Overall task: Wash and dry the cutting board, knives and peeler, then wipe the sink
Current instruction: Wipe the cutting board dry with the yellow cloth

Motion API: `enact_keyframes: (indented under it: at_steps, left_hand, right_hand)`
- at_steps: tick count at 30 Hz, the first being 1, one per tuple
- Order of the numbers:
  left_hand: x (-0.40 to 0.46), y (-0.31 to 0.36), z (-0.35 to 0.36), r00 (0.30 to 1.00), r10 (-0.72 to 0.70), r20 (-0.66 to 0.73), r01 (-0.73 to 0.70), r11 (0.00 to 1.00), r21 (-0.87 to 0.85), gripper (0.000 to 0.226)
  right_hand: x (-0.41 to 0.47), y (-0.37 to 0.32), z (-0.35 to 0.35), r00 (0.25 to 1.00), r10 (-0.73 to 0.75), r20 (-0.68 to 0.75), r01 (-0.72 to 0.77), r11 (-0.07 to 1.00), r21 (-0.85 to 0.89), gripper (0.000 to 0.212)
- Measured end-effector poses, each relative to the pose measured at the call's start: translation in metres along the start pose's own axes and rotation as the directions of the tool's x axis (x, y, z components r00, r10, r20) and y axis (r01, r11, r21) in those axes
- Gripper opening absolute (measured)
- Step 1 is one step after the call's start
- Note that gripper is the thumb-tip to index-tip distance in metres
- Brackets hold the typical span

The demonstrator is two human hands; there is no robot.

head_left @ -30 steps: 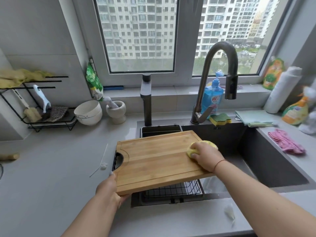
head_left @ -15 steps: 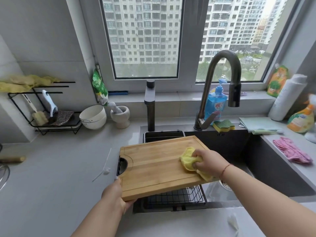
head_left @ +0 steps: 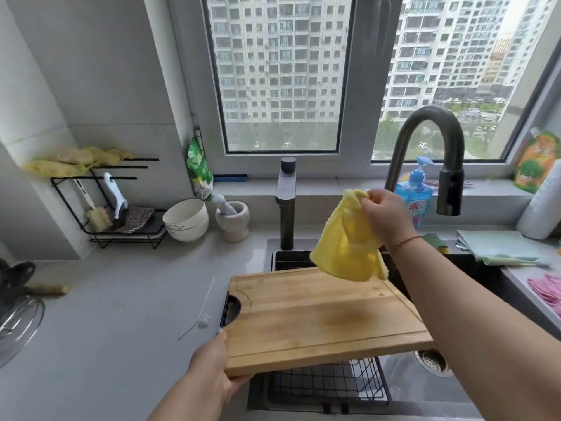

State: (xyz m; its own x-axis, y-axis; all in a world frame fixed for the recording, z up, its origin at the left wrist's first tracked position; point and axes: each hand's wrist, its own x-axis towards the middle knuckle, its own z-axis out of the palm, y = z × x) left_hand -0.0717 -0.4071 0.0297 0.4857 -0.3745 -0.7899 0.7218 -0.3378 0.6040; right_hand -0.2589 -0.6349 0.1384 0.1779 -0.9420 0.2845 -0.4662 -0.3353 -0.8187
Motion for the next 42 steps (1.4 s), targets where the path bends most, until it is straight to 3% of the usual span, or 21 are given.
enact_keyframes:
  at_steps: [4,12,13,15,17,19,21,23,25,27,28,30,32,34,37,42]
  left_hand:
    - [0.002,0.006,-0.001,1.000,-0.020,0.006,0.020,1.000,0.013,0.031]
    - [0.009,0.013,-0.001,1.000,-0.018,0.011,0.017,0.998,0.053,0.034]
    - [0.009,0.013,-0.001,1.000,-0.013,0.006,0.013,0.999,0.052,0.035]
    - [0.009,0.015,-0.001,1.000,-0.012,0.009,0.012,0.999,0.053,0.038]
    - [0.009,0.016,0.000,1.000,-0.015,0.015,0.015,0.999,0.044,0.041]
    - [0.007,0.017,0.000,1.000,-0.006,0.010,0.005,0.999,0.046,0.039]
    - [0.004,0.016,0.000,1.000,0.002,-0.002,-0.002,0.999,0.042,0.035]
    - [0.002,0.016,0.000,1.000,0.006,-0.002,-0.006,0.999,0.034,0.033]
    - [0.002,0.015,-0.001,1.000,0.000,-0.001,0.000,0.999,0.035,0.030]
    - [0.004,0.016,0.000,1.000,-0.009,-0.012,0.010,0.999,0.033,0.027]
    - [0.004,0.016,0.000,1.000,-0.009,-0.019,0.010,0.999,0.036,0.025]
    - [0.005,0.018,0.001,1.000,-0.008,-0.024,0.008,1.000,0.024,0.023]
    - [0.007,0.022,0.003,1.000,0.000,-0.028,0.000,1.000,0.006,0.027]
    - [0.003,0.026,0.007,1.000,0.012,-0.024,-0.012,1.000,-0.002,0.035]
    - [-0.004,0.034,0.011,0.999,0.031,-0.029,-0.032,0.999,-0.028,0.039]
    - [-0.009,0.050,0.006,0.996,0.085,-0.032,-0.088,0.993,-0.082,0.032]
  right_hand:
    - [0.038,-0.026,0.010,0.993,0.023,-0.119,-0.017,0.999,0.050,0.029]
    - [0.090,-0.081,0.054,0.988,-0.012,-0.153,0.040,0.982,0.185,0.021]
    - [0.093,-0.087,0.063,0.994,-0.037,-0.099,0.057,0.977,0.207,0.020]
    - [0.096,-0.095,0.084,0.983,-0.091,0.159,0.053,0.971,0.231,0.024]
    - [0.093,-0.098,0.102,0.887,-0.092,0.453,0.043,0.992,0.117,0.033]
    - [0.089,-0.094,0.109,0.827,-0.096,0.553,0.094,0.995,0.032,0.035]
    - [0.085,-0.083,0.106,0.859,-0.192,0.475,0.112,0.975,0.191,0.031]
    - [0.083,-0.060,0.097,0.950,-0.215,0.228,0.141,0.943,0.302,0.023]
    - [0.081,-0.022,0.084,0.988,-0.117,0.098,0.107,0.988,0.109,0.019]
    - [0.069,0.020,0.072,0.983,0.056,0.172,-0.014,0.971,-0.239,0.031]
    - [0.059,0.039,0.068,0.954,0.146,0.260,-0.039,0.926,-0.375,0.037]
    - [0.031,0.059,0.066,0.838,0.250,0.485,0.044,0.854,-0.518,0.048]
    - [0.000,0.053,0.069,0.699,0.280,0.659,0.157,0.838,-0.523,0.051]
    - [-0.027,0.038,0.071,0.610,0.266,0.746,0.203,0.858,-0.472,0.053]
    - [-0.047,0.013,0.069,0.563,0.218,0.797,0.203,0.899,-0.389,0.055]
    - [-0.067,-0.006,0.069,0.557,0.102,0.824,0.307,0.897,-0.318,0.057]
